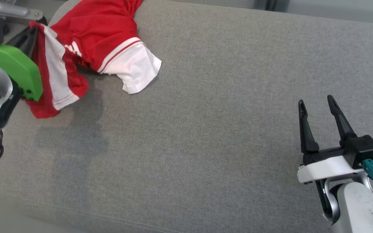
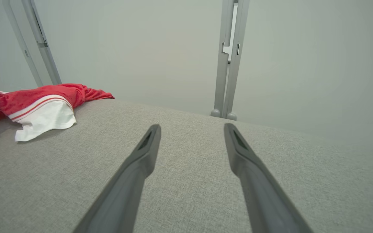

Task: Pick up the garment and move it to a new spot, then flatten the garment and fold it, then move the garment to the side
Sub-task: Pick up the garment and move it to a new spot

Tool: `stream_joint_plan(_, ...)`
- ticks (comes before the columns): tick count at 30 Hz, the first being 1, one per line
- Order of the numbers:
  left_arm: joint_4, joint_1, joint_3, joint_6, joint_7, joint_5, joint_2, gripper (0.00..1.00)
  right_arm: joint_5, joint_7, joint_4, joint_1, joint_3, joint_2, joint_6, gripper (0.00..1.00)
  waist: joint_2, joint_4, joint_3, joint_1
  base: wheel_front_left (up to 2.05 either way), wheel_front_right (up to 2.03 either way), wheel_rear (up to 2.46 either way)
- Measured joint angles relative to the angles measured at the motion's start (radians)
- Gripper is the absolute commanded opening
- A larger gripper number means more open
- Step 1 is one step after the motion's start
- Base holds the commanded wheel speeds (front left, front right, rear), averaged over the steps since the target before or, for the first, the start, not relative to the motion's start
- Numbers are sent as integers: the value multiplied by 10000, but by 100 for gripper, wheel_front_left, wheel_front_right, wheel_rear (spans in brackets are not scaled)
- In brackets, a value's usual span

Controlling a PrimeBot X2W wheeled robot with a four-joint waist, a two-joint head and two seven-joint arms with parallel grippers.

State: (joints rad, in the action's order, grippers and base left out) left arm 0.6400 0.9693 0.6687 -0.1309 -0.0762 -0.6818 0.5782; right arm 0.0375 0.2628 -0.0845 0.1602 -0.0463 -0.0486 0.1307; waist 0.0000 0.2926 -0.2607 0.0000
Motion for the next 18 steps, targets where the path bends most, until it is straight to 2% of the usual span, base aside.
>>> stream_joint_plan(8,-1935,755,476,29,-107,493,17,0,-449,0,63,-437,-819,-4,0,100,0,-497,919,0,0,0,0)
stream_joint_plan(15,-3371,963,767,276,-278,487,-901,0,-539,0,171,-708,-1476,0,0,100,1,-1508,1253,0,0,0,0)
stream_joint_plan(18,-3482,891,917,497,-15,345,-1743,0,-541,0,238,-730,-1682,-4,0,100,1,-2038,1274,-1,0,0,0)
